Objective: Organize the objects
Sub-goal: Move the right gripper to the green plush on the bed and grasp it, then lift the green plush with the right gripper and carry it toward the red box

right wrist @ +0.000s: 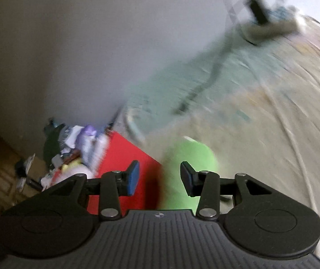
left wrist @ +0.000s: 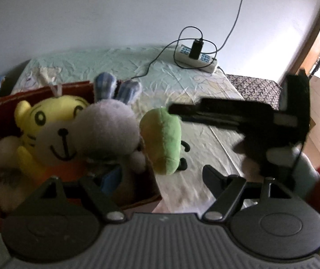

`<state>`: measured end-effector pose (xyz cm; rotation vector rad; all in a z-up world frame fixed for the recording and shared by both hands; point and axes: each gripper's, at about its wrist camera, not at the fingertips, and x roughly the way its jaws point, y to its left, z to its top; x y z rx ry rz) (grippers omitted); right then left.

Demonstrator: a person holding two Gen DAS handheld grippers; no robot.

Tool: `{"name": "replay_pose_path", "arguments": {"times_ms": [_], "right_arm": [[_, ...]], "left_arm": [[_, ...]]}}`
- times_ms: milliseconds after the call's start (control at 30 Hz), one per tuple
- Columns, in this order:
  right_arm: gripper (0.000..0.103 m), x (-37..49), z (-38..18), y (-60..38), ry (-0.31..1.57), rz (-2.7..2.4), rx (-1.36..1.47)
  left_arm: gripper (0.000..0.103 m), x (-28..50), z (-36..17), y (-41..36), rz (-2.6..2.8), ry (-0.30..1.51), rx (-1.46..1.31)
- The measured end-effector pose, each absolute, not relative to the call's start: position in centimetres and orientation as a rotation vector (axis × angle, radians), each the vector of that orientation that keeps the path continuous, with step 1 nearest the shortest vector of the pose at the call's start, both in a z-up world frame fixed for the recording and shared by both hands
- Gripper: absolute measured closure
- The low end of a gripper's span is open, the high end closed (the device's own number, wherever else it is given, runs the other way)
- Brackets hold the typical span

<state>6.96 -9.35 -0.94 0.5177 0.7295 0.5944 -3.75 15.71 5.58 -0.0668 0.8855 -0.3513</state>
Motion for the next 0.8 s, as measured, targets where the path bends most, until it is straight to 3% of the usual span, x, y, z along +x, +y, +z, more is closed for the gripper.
{"name": "replay_pose_path", "arguments": {"times_ms": [200,233,267,467,567,633,667,800], "right_arm": [[0.062,7.7,-2.1,-5.2,0.744,0.634,0.244],[0.074,7.6,-2.6,-5.4,0.740,0.638,0.232],[0.076,7.4,-2.9,-5.9,0.728,0.642,0.215],[0.076,5.7,-2.5,-10.3,0.716,0.541,0.196],[0.073,4.8,-3.1,-12.9,0.737,0.500,0.238],[0.056,4.6,-3.8,-14.6,0.775,0.472,0.305],[0.052,4.4,-4.2,-15.2,0.783,0.449,0.328],[0.051,3.7,-4.5,-16.4,0.783,0.397,0.383]], "left_arm": [[0.025,-3.5,5.7,16.2,-0.328,0.881,-0.110],[0.025,-3.3,5.7,16.1,-0.327,0.880,-0.108],[0.025,-3.1,5.7,16.0,-0.332,0.877,-0.105],[0.025,-2.0,6.7,14.3,-0.428,0.847,-0.092],[0.025,-1.1,6.9,12.6,-0.508,0.839,-0.089],[0.025,-0.6,6.6,10.9,-0.561,0.850,-0.073],[0.025,-0.3,6.3,10.1,-0.578,0.855,-0.057],[0.023,1.0,4.8,7.3,-0.614,0.867,-0.006]]}}
